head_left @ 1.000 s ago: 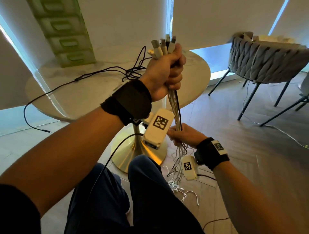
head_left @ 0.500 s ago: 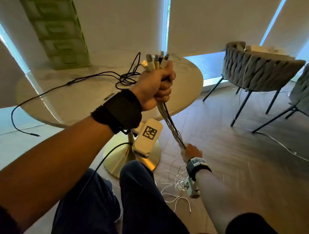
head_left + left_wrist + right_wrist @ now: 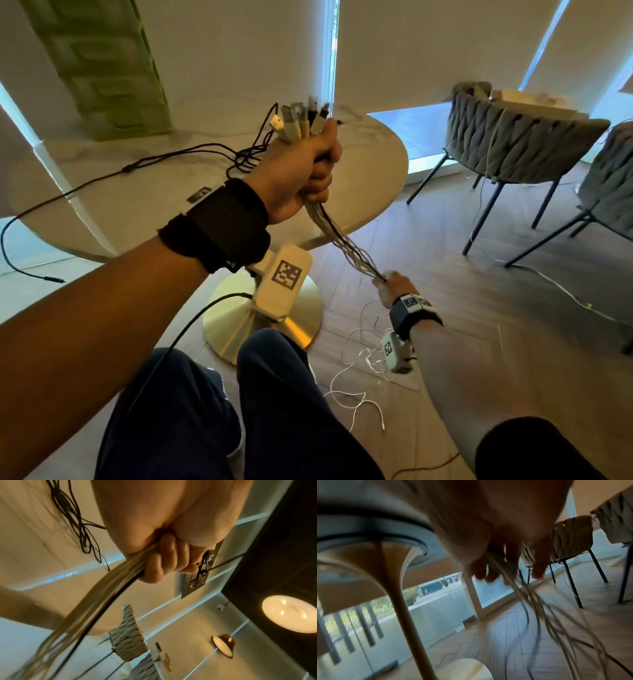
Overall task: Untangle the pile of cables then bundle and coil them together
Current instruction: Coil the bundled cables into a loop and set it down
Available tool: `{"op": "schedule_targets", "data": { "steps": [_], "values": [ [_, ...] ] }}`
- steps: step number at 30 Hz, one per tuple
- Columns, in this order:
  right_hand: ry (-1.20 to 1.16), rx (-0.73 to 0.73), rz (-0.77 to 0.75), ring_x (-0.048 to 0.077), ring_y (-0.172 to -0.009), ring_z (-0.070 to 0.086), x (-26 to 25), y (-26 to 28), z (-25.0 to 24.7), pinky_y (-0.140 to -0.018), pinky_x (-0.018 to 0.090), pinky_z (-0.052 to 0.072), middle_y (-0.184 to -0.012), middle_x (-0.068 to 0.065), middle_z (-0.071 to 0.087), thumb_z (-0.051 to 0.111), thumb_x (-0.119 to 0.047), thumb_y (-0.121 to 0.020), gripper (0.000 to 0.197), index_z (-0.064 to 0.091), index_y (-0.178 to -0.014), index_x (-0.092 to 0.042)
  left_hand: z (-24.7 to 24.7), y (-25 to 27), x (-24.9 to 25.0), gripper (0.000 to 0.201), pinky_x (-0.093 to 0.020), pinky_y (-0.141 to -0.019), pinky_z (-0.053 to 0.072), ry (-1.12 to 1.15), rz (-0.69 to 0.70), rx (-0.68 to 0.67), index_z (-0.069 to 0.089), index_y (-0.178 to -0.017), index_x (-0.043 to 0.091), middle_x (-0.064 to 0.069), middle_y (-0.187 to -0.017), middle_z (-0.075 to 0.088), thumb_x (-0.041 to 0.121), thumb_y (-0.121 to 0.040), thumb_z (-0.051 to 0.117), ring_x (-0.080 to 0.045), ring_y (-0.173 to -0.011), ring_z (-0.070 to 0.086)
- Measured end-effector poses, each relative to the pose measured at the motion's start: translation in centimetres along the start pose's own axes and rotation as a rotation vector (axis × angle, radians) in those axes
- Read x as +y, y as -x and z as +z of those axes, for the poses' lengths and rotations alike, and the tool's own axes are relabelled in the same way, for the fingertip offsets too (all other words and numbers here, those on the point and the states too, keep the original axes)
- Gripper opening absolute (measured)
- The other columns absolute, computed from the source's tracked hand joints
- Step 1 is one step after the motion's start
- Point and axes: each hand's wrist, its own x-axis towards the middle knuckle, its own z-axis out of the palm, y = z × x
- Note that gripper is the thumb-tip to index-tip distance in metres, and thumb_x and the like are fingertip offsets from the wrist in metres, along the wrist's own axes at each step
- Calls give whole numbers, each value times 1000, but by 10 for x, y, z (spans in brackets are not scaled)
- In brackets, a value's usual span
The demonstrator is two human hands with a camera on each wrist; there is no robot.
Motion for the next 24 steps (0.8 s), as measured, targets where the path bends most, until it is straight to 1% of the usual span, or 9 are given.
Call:
{"op": "schedule_targets", "data": {
  "steps": [1,4,7,9,13,16,18,21,24],
  "values": [
    [26,-162,7,29,-98,59,1,0,-4,-88,36,46,-113,12,65,62,-34,-89,18,60,-99,-18,1,0,-5,41,-25,-44,19,-42,-12,-5,46,-69,13,5,-46,25,38,-102,39,-10,-41,20],
    [196,-431,-19,28,-121,51,-8,7,-25,-98,41,44,-135,6,52,81,-23,-74,62,54,-129,-17,-1,0,-16,42,-25,-49,35,-82,-31,11,48,-70,13,2,-51,31,40,-101,39,-12,-47,30],
    [191,-494,-74,22,-113,54,-35,25,-65,-89,36,45,-128,3,56,70,-12,-83,38,62,-120,-16,-7,-3,-19,43,-34,-63,48,-60,-32,43,48,-67,14,1,-55,43,38,-101,40,-15,-55,46],
    [137,-471,-184,14,-91,60,-62,49,-103,-76,27,46,-109,2,66,59,-12,-90,11,66,-98,-16,-13,-4,-19,44,-41,-69,53,-45,-48,60,46,-65,15,1,-54,46,38,-101,40,-17,-55,52],
    [-130,-371,-442,13,-77,69,-129,113,-175,-67,25,55,-87,0,72,47,-18,-97,19,64,-89,-19,-34,0,-15,46,-27,-47,41,34,-114,54,40,-64,16,5,-48,30,43,-101,37,-9,-39,30],
    [-330,75,-618,20,-80,68,-179,124,-198,-69,32,53,-89,2,70,44,-26,-99,23,65,-98,-19,-49,7,-11,45,-22,-40,28,81,-180,81,40,-64,17,7,-44,26,42,-101,38,-7,-36,22],
    [-446,275,-705,18,-97,62,-213,121,-202,-82,32,49,-109,2,65,42,-39,-99,32,61,-115,-20,-56,14,-7,42,-21,-39,26,75,-196,107,41,-65,17,8,-43,25,36,-102,37,-7,-35,21],
    [-382,15,-804,18,-115,54,-260,119,-195,-98,38,43,-129,3,57,33,-58,-97,51,52,-130,-25,-65,25,-3,37,-20,-39,29,50,-172,156,42,-68,14,6,-45,30,25,-102,34,-8,-38,24],
    [-321,-113,-801,20,-105,58,-294,127,-179,-94,40,45,-116,4,63,26,-61,-97,59,61,-118,-18,-80,32,0,30,-24,-41,37,69,-139,228,46,-79,11,-1,-55,34,22,-103,32,-12,-44,33]
  ]
}}
